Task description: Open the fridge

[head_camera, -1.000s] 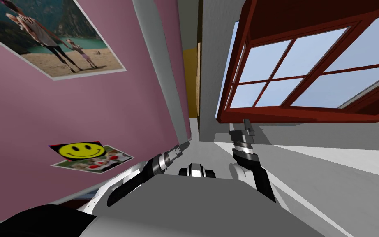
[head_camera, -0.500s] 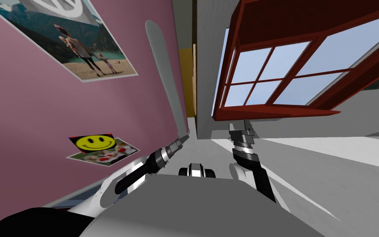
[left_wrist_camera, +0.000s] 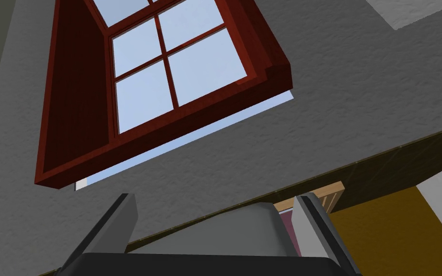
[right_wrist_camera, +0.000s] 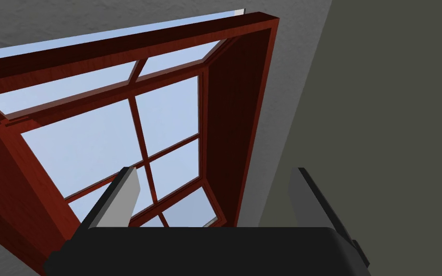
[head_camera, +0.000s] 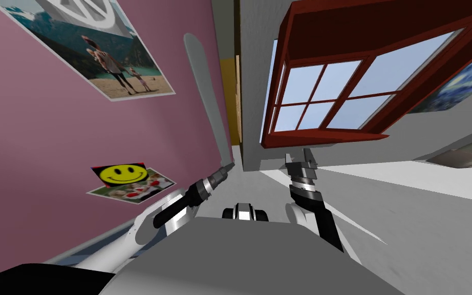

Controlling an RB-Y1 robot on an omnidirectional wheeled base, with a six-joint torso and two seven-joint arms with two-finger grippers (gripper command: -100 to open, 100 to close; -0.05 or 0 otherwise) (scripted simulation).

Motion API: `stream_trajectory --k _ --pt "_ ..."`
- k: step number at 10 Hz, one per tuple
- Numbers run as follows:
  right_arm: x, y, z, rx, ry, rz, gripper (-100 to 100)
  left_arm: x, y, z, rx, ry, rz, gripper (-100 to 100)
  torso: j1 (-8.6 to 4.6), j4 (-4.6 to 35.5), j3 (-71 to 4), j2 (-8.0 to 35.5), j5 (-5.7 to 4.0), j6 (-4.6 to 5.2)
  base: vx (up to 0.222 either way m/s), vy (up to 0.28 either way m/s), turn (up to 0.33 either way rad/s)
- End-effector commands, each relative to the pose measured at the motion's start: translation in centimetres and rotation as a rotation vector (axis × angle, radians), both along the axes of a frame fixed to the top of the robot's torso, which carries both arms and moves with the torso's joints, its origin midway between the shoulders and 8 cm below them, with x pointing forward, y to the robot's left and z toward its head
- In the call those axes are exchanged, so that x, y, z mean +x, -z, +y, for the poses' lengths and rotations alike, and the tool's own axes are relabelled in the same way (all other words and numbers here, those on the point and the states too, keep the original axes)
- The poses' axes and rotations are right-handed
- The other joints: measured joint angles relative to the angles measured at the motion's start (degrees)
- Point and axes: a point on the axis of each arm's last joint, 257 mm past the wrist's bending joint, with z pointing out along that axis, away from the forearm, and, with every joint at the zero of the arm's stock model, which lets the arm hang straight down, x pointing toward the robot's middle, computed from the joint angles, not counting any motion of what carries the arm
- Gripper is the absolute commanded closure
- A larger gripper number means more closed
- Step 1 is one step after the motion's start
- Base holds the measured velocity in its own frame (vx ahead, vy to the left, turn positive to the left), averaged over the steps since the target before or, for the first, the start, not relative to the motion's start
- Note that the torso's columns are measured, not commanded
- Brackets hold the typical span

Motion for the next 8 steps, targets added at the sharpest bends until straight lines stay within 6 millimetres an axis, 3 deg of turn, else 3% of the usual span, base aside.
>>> stream_trajectory --k 1,2,3,8 --pt "0.0 0.0 0.0 0.0 0.0 0.0 0 0.8 -2.6 -0.1 -0.023 -0.012 -0.036 -100 -0.15 0.1 0.0 0.1 -0.07 0.13 -0.065 0.016 -0.096" --pt "0.0 0.0 0.0 0.0 0.0 0.0 0 1.2 -0.4 0.4 0.001 -0.033 0.015 -100 -0.16 0.2 0.1 0.2 -0.11 0.01 -0.01 0.006 -0.016" --pt "0.0 0.0 0.0 0.0 0.0 0.0 0 1.3 0.0 0.6 0.005 -0.039 0.027 0 0.0 0.0 0.1 0.0 0.01 -0.07 0.0 0.0 0.0" --pt "0.0 0.0 0.0 0.0 0.0 0.0 0 1.4 1.0 0.8 0.012 -0.046 0.052 0 0.35 -0.6 -0.2 -0.6 0.24 -0.04 0.0 -0.001 -0.001"
